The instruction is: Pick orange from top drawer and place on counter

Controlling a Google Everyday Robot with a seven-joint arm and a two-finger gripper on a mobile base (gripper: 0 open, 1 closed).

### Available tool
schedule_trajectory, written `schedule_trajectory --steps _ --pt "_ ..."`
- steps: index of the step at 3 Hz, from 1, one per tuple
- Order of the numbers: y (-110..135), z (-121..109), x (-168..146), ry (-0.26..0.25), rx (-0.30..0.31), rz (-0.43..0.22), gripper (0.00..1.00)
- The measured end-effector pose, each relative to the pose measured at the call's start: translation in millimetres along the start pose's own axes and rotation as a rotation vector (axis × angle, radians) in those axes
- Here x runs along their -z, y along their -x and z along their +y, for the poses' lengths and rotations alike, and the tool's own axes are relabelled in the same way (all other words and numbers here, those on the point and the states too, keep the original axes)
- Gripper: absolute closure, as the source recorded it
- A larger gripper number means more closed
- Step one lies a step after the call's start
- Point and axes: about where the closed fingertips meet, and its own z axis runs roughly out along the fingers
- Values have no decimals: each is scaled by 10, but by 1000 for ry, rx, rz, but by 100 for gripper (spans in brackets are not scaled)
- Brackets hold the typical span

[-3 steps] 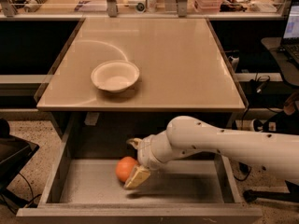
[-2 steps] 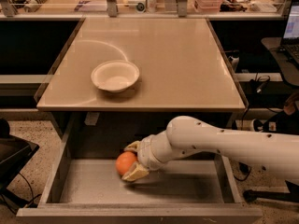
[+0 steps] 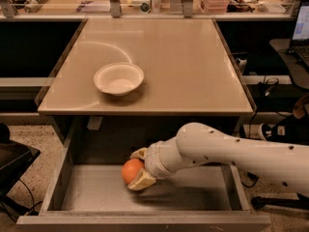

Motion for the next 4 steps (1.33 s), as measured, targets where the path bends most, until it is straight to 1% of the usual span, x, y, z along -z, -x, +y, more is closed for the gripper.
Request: schedule_trajectory --steps 1,2,3,4 --pt "209 354 283 -83 -56 12 100" --pt "395 896 449 -124 -124 47 100" --pt "395 896 449 -124 -124 47 100" --pt "592 620 844 -173 -130 48 100"
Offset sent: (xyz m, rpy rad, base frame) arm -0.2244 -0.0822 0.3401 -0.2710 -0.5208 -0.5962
